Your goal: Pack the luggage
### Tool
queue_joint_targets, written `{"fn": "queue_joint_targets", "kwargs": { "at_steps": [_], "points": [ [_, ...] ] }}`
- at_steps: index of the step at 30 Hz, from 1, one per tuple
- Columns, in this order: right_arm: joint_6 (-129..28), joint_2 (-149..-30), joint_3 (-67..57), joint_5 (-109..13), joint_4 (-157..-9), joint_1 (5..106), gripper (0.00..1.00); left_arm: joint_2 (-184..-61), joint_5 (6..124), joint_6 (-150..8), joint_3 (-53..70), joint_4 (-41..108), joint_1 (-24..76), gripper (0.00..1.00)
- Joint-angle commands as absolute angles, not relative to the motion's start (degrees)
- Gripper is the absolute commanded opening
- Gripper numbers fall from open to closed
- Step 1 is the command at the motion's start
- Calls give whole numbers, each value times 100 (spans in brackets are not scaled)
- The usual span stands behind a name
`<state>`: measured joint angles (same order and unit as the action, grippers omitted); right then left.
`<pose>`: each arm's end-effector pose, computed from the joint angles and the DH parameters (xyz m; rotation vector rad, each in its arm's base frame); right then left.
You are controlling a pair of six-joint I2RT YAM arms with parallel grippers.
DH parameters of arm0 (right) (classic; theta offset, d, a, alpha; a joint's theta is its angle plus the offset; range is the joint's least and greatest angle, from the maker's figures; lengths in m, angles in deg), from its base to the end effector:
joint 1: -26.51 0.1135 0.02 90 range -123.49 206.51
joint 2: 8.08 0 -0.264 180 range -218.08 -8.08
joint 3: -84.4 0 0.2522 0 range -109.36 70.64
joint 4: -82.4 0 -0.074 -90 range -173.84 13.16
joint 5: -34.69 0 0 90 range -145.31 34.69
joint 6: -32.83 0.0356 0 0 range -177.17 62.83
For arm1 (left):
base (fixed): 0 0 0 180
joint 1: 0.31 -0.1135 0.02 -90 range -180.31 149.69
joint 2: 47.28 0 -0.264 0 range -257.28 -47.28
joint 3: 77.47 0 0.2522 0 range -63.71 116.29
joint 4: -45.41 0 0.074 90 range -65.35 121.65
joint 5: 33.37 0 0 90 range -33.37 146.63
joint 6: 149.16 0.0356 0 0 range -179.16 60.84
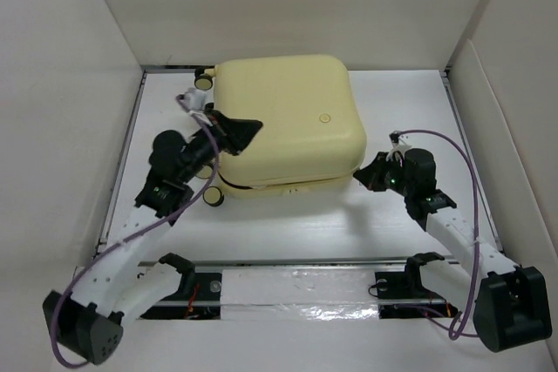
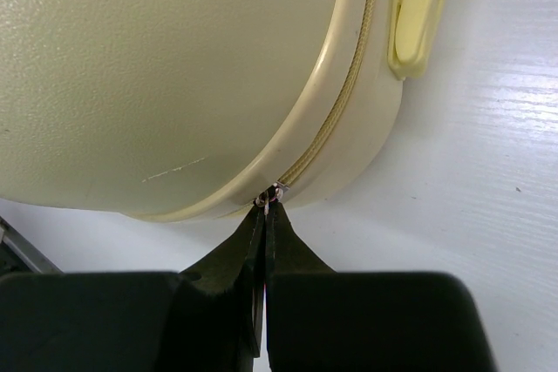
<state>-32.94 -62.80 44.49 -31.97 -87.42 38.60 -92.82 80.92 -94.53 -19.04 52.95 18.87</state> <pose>0.2005 0.0574 0.2195 -0.0514 2.0620 0.8075 0.1658 -0.0732 0.3953 0.2095 1.3052 -1.0746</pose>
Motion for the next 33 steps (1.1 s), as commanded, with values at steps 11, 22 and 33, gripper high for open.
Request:
{"fn": "queue_joint_targets", "kwargs": {
  "at_steps": [11, 22, 33],
  "points": [
    [-3326, -6336, 3917, -3034, -9738, 3705, 0, -9949, 3149, -9218, -3151, 5703, 6807, 32],
    [-3309, -5598, 4348, -3534, -9194, 4389, 0, -11670, 4080, -9608, -3464, 6724, 6262, 47],
    [-2906, -4973, 4506, -4124, -8559, 6354, 0, -13331, 4344, -9686, -2680, 7945, 5067, 47]
  ]
}}
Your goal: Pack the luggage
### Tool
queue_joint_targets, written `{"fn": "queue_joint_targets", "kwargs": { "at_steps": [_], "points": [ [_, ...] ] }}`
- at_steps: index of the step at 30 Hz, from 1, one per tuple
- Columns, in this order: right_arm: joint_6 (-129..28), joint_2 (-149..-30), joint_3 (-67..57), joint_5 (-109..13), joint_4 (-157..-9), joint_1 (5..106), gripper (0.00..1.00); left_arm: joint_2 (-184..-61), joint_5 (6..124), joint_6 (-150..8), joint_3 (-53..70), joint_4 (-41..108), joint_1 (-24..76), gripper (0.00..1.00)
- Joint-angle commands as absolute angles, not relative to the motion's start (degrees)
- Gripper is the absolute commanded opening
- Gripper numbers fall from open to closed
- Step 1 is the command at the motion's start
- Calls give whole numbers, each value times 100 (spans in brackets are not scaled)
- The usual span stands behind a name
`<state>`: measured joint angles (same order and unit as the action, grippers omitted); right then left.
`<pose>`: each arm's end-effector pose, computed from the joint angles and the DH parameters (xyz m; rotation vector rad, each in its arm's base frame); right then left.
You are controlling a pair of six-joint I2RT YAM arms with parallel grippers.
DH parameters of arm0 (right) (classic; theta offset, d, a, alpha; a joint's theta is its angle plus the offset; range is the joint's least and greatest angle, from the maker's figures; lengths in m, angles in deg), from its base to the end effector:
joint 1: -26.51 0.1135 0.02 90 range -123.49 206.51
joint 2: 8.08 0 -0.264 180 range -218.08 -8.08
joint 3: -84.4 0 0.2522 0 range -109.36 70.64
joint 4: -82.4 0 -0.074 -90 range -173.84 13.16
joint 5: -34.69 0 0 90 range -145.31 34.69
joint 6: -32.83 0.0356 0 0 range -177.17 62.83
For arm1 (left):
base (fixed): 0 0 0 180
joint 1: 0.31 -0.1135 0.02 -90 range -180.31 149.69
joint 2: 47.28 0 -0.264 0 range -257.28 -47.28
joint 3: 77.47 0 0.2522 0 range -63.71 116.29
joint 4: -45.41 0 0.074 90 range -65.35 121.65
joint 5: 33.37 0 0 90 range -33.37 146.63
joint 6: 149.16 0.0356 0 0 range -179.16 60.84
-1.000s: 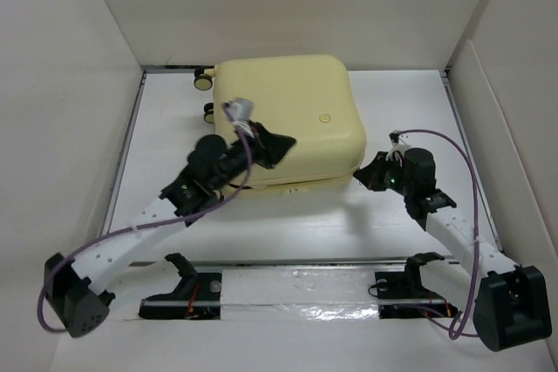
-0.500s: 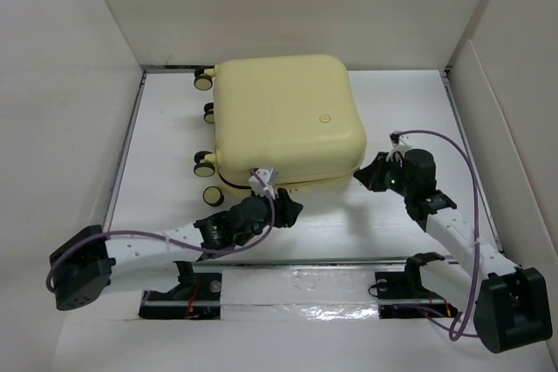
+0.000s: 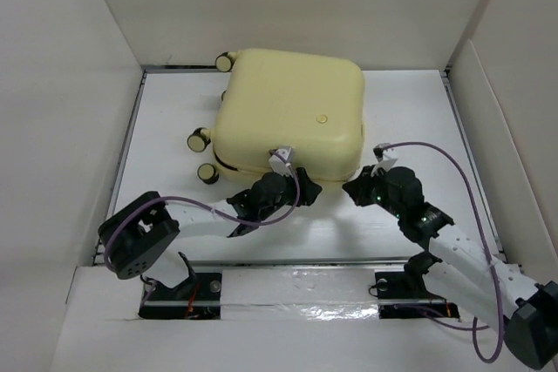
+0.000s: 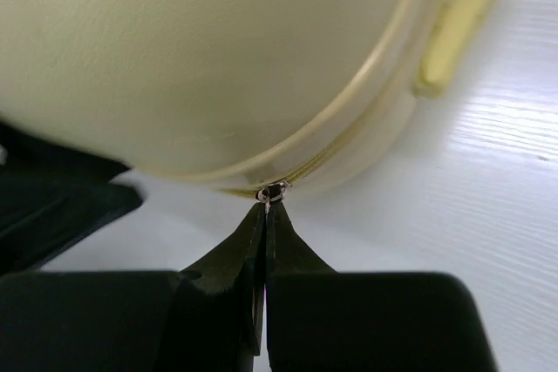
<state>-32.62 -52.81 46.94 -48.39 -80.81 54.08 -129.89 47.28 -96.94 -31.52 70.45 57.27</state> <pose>0.1598 0.0883 0.2228 -0.1348 2.0532 0.6976 0.1632 -0.2461 0.2027 0.2011 1.8859 -1.0366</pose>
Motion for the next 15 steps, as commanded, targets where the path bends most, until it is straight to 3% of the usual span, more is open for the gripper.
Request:
{"fn": "queue_joint_targets", "kwargs": {
  "at_steps": [1, 3, 6, 9, 11, 15],
  "points": [
    [-2800, -5226, 4498, -4203, -8986, 6708, 0, -13411, 4353, -9730, -2540, 7990, 5067, 47],
    [-2589, -5578, 4331, -4640, -9393, 7846, 0, -13656, 4432, -9809, -2390, 8095, 5014, 47],
    [-2492, -6089, 4024, -6213, -9535, 8424, 0, -13833, 4599, -9959, -2258, 8227, 5014, 47],
    [-2544, -5862, 4337, -6157, -9719, 7568, 0, -13301, 4574, -10012, -2643, 8192, 4961, 46],
    [-2649, -5573, 4497, -5063, -9677, 6359, 0, -12817, 4441, -10178, -3248, 8000, 4743, 50],
    [-2825, -5081, 4700, -4310, -9440, 5525, 0, -11254, 3923, -10581, -4190, 7341, 4198, 64]
  ]
}}
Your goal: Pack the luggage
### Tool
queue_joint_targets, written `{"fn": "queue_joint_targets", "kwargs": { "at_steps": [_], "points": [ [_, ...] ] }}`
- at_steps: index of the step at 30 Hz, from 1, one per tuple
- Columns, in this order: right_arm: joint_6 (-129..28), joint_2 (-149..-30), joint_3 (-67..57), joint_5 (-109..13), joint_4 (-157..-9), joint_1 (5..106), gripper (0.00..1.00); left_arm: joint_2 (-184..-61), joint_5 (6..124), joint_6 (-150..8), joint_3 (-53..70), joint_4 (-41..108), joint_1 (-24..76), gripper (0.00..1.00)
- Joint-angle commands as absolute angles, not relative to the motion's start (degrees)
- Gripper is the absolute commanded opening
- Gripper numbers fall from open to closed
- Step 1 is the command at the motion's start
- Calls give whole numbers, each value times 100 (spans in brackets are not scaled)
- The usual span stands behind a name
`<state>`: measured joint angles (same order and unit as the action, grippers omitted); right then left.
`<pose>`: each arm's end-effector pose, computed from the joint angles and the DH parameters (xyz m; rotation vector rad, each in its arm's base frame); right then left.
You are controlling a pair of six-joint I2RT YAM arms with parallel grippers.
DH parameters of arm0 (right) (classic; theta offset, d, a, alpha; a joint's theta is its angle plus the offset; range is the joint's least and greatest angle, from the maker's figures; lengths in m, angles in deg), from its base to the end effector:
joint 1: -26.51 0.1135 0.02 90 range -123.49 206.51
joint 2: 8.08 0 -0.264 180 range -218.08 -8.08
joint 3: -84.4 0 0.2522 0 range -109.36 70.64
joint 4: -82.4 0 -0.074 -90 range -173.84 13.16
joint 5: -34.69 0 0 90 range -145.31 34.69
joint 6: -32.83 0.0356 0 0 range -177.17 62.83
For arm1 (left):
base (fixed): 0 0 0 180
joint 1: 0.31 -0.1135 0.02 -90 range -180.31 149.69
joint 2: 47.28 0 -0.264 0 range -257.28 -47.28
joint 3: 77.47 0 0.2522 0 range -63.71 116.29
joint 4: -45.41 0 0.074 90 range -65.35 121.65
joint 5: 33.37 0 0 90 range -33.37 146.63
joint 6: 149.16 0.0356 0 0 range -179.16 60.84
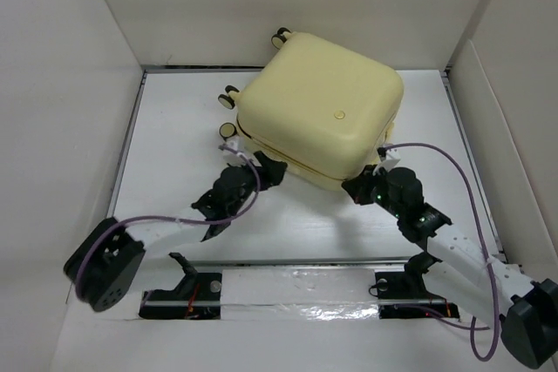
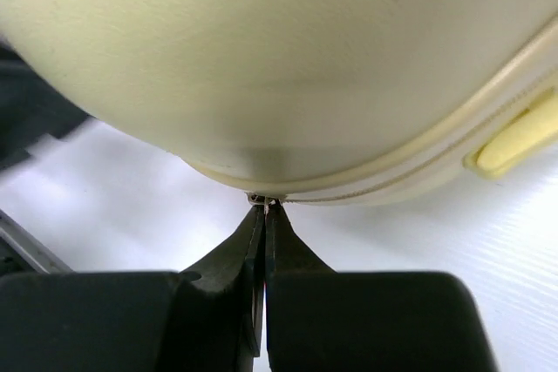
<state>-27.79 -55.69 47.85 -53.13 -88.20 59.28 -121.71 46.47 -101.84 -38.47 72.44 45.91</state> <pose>0.1609 0.1052 0.2218 -0.0857 2.0018 0.7506 0.1862 -0.1852 0.2057 -0.0831 1.8178 -0.9816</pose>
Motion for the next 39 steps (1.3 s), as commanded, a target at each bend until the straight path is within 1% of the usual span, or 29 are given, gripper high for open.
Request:
{"fn": "queue_joint_targets", "kwargs": {
  "at_steps": [1, 2, 3, 5, 9, 12, 13, 14, 17, 24, 27, 30, 31, 33, 34, 37, 39],
  "points": [
    [-2904, -5010, 4682, -4196, -9308, 5446, 0, -11084, 3888, -10626, -4426, 7174, 3796, 69],
    [-2931, -5009, 4665, -4142, -9255, 5446, 0, -10961, 3939, -10644, -4481, 7094, 3792, 70],
    [-2957, -4983, 4664, -4107, -9202, 5446, 0, -10820, 4036, -10653, -4490, 6989, 3296, 71],
    [-3001, -4982, 4656, -4011, -9114, 5446, 0, -10801, 4422, -10592, -4394, 6891, 2863, 72],
    [-3019, -4982, 4699, -3975, -9087, 5498, 0, -11177, 4608, -10364, -3998, 6839, 2238, 71],
    [-3010, -4956, 4743, -3966, -9105, 5498, 0, -11669, 4835, -10337, -3734, 6952, 1763, 67],
    [-3010, -4956, 4752, -3949, -9131, 5498, 0, -11802, 5089, -10363, -3708, 7066, 1631, 64],
    [-3010, -4965, 4752, -3914, -9140, 5498, 0, -11925, 5248, -10459, -3725, 7363, 1430, 63],
    [-3054, -4991, 4744, -3861, -9114, 5498, 0, -12233, 5530, -10521, -3752, 7892, 1428, 62],
    [-3028, -5070, 4840, -3790, -9193, 5551, 0, -12681, 5627, -10477, -3400, 8296, 1489, 64],
    [-3037, -5070, 4858, -3790, -9184, 5551, 0, -12848, 5584, -10477, -3313, 8324, 1551, 65],
    [-3028, -5035, 4867, -3799, -9193, 5551, 0, -13216, 5636, -10451, -2988, 8131, 1612, 64],
    [-3028, -5035, 4867, -3799, -9184, 5551, 0, -13297, 5627, -10451, -2883, 8044, 1612, 59],
    [-3019, -5009, 4858, -3790, -9175, 5551, 0, -13498, 5610, -10477, -2750, 7964, 1612, 55],
    [-3019, -5000, 4849, -3790, -9166, 5551, 0, -13543, 5566, -10486, -2732, 7955, 1612, 42],
    [-3019, -4965, 4858, -3799, -9149, 5551, 0, -13605, 5391, -10495, -2627, 7771, 1665, 36],
    [-3010, -5000, 4867, -3799, -9193, 5551, 0, -13631, 5346, -10504, -2574, 7735, 1665, 35]
  ]
}}
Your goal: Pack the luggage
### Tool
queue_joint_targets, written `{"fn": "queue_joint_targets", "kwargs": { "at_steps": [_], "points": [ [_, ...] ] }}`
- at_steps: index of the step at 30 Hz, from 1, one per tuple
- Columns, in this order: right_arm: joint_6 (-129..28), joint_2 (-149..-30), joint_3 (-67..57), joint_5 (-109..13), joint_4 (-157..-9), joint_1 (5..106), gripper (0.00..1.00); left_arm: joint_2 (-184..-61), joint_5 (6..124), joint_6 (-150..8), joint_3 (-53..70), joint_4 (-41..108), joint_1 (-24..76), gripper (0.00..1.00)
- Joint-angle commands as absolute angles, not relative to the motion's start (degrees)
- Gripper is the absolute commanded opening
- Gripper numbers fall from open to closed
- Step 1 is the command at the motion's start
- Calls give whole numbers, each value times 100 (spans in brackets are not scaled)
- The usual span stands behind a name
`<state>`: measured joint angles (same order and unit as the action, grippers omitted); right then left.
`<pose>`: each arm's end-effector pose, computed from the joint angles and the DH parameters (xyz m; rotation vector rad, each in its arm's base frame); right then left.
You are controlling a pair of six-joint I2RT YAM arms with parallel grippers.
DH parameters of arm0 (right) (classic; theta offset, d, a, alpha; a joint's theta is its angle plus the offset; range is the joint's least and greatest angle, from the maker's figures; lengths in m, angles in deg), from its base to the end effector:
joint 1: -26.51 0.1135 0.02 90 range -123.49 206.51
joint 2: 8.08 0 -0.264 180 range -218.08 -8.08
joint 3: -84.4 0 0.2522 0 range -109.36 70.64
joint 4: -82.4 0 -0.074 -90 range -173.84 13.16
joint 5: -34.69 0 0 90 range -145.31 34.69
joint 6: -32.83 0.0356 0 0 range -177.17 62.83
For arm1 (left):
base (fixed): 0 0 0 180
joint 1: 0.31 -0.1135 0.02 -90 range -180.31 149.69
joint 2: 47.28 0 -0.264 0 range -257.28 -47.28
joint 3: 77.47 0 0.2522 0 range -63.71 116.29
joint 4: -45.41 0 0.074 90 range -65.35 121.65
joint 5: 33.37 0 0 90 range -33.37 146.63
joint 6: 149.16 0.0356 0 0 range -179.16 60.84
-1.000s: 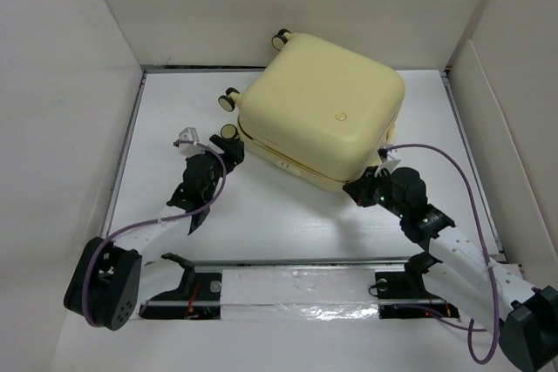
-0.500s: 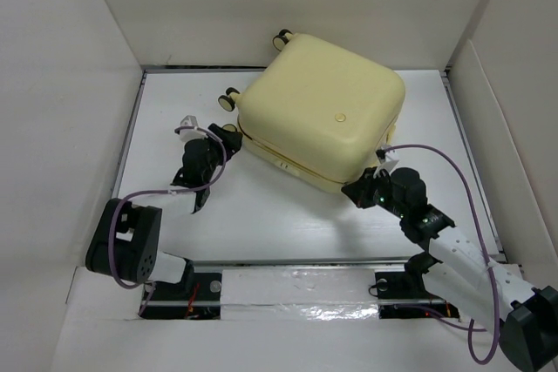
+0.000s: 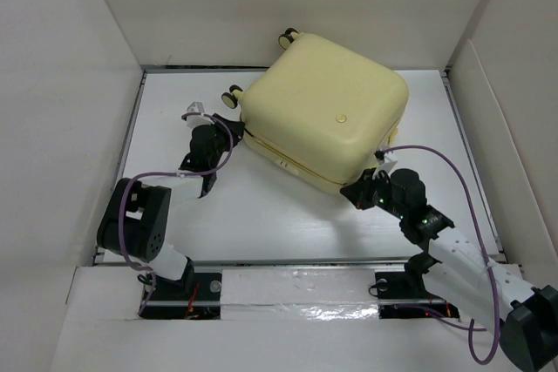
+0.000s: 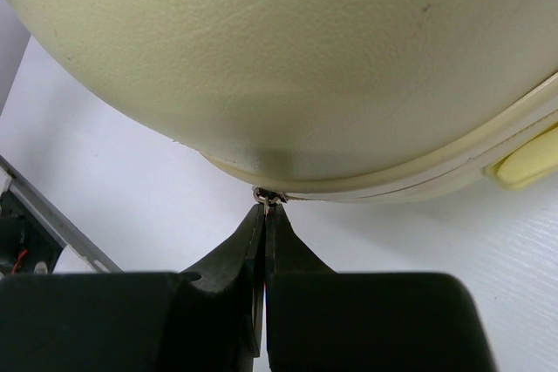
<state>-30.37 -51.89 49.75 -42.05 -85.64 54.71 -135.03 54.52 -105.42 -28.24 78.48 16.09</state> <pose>0.1546 0.0922 0.2170 -0.1858 2.0195 0.8485 0.3035 -0.0880 0.2098 -0.4732 1.6623 -0.7897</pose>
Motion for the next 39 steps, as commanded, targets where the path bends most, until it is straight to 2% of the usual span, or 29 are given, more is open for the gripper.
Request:
{"fn": "queue_joint_targets", "kwargs": {
  "at_steps": [1, 5, 9, 12, 13, 14, 16, 22, 31, 39],
  "points": [
    [-3010, -5017, 4867, -3790, -9210, 5551, 0, -13649, 5337, -10495, -2513, 7692, 1665, 28],
    [-3010, -5053, 4849, -3782, -9219, 5603, 0, -13825, 5355, -10512, -2266, 7375, 1665, 23],
    [-3010, -4991, 4849, -3808, -9202, 5604, 0, -13667, 5188, -10618, -2582, 7586, 1665, 33],
    [-3036, -5000, 4840, -3834, -9193, 5604, 0, -13501, 5197, -10653, -2679, 7691, 1665, 35],
    [-3045, -4991, 4840, -3843, -9158, 5604, 0, -13421, 5214, -10679, -2749, 7804, 1665, 39],
    [-3054, -4983, 4832, -3843, -9131, 5604, 0, -13316, 5240, -10741, -2924, 8093, 1665, 51],
    [-3063, -4965, 4840, -3852, -9122, 5604, 0, -13026, 5267, -10811, -3030, 8235, 1665, 65],
    [-3081, -5053, 4893, -3799, -9201, 5604, 0, -12419, 5337, -11128, -3084, 8465, 1463, 86],
    [-3116, -5132, 4858, -3667, -9245, 5604, 0, -13499, 5442, -10935, -907, 6585, 1340, 86],
    [-3054, -5176, 4954, -3579, -9377, 5656, 0, -14167, 5531, -10794, -8, 5995, 1340, 83]
  ]
}}
